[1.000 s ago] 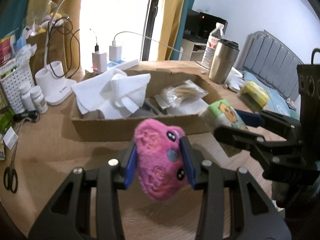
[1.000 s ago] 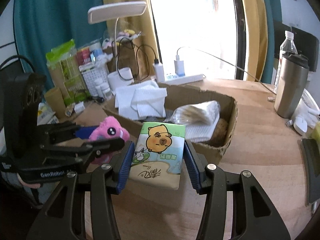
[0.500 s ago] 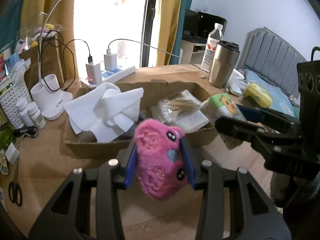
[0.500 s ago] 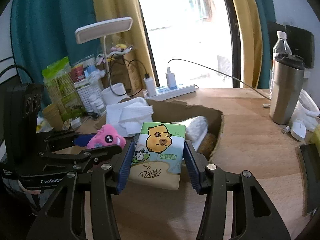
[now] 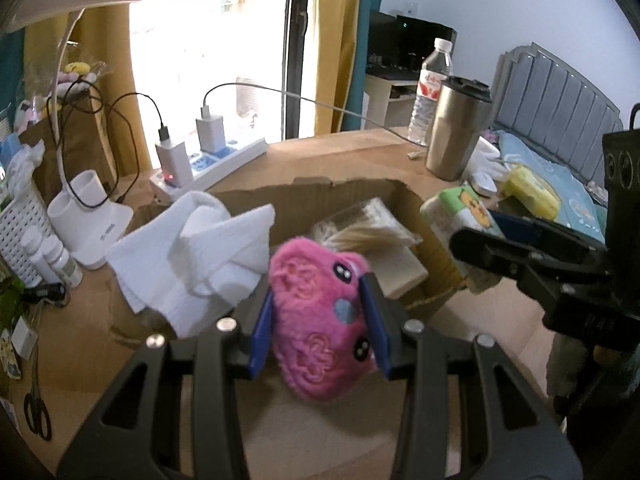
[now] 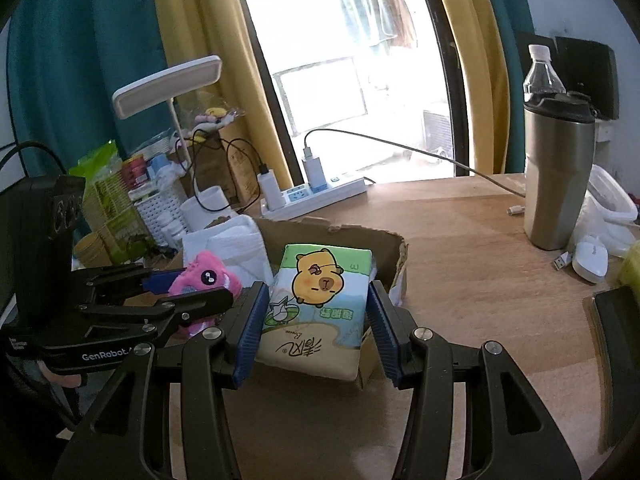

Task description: Organize soft objects

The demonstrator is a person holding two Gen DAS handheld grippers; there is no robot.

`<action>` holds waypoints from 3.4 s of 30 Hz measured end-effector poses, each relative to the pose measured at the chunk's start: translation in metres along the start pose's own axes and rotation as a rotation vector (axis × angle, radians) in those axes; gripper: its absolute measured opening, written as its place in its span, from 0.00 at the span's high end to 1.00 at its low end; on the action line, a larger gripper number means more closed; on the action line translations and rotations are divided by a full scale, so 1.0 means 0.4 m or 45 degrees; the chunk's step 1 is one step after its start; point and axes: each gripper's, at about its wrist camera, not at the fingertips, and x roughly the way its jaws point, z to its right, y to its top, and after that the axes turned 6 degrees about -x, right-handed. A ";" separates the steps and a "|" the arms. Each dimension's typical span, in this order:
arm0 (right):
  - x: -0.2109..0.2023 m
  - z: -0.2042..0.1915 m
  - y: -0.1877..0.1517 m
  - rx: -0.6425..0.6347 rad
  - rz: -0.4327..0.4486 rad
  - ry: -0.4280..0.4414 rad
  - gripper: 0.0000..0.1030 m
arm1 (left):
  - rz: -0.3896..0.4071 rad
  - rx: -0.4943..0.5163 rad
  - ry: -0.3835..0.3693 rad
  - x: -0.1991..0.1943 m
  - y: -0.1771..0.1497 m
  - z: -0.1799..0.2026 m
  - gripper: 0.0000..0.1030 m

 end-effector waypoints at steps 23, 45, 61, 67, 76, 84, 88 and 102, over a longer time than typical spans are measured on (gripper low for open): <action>0.067 0.006 0.035 0.002 -0.041 -0.043 0.49 | -0.029 -0.025 -0.029 0.126 0.077 -0.056 0.58; 0.118 -0.115 0.027 -0.088 -0.152 -0.085 0.47 | 0.079 -0.130 -0.076 0.007 0.037 -0.154 0.33; 0.044 -0.172 0.033 -0.121 -0.083 -0.117 0.39 | 0.147 -0.131 -0.067 -0.099 0.005 -0.160 0.33; 0.008 -0.192 0.029 -0.129 -0.058 -0.130 0.39 | 0.179 -0.119 -0.078 -0.143 -0.009 -0.147 0.33; -0.052 -0.225 0.015 -0.146 -0.022 -0.157 0.39 | 0.220 -0.102 -0.090 -0.204 -0.033 -0.123 0.33; -0.112 -0.247 -0.003 -0.159 0.007 -0.199 0.39 | 0.249 -0.090 -0.097 -0.255 -0.059 -0.103 0.33; -0.144 -0.262 -0.008 -0.165 0.033 -0.222 0.39 | 0.272 -0.079 -0.099 -0.284 -0.069 -0.093 0.33; -0.268 -0.313 -0.014 -0.200 0.147 -0.306 0.39 | 0.370 -0.044 -0.137 -0.397 -0.107 -0.051 0.33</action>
